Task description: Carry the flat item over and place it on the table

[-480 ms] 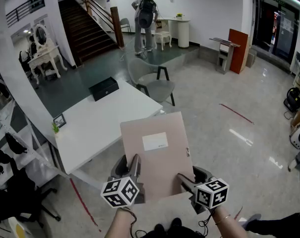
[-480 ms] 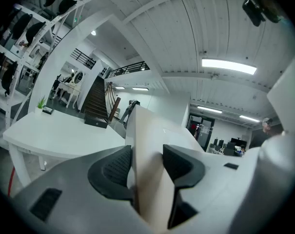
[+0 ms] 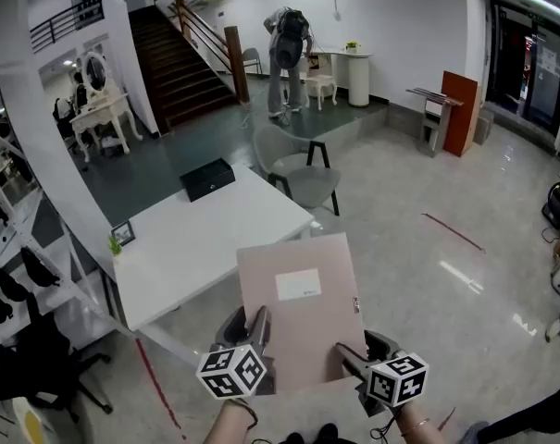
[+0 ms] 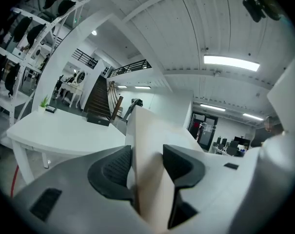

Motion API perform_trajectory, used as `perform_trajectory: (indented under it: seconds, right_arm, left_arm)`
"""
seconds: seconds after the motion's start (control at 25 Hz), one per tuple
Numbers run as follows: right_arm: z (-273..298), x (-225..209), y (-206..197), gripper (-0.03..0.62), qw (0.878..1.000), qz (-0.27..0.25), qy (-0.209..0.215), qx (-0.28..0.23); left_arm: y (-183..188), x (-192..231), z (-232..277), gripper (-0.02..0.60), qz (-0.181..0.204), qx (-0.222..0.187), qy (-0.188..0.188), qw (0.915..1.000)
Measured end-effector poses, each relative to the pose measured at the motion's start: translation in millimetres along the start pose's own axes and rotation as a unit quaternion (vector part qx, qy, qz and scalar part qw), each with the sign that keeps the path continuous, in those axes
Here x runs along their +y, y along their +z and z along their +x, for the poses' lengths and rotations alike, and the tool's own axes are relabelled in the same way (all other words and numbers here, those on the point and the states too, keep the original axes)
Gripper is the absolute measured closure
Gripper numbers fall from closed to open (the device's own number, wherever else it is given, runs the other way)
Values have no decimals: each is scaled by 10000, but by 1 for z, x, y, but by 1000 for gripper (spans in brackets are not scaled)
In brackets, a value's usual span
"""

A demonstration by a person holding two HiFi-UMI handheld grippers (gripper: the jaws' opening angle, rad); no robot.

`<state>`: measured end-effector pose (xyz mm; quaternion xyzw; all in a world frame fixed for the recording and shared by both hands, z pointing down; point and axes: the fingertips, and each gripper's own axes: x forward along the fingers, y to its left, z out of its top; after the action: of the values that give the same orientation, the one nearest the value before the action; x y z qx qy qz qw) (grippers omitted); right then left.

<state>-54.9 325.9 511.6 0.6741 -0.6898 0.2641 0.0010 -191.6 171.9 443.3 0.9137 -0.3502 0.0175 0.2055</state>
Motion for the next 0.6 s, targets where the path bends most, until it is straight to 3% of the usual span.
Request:
perform_trajectory:
  seconds: [0.6]
  right_arm:
    - [1,-32,10,301,9998,-44,190,37]
  left_arm:
    - [-10,-18,15,379,-65,-57,315,9995]
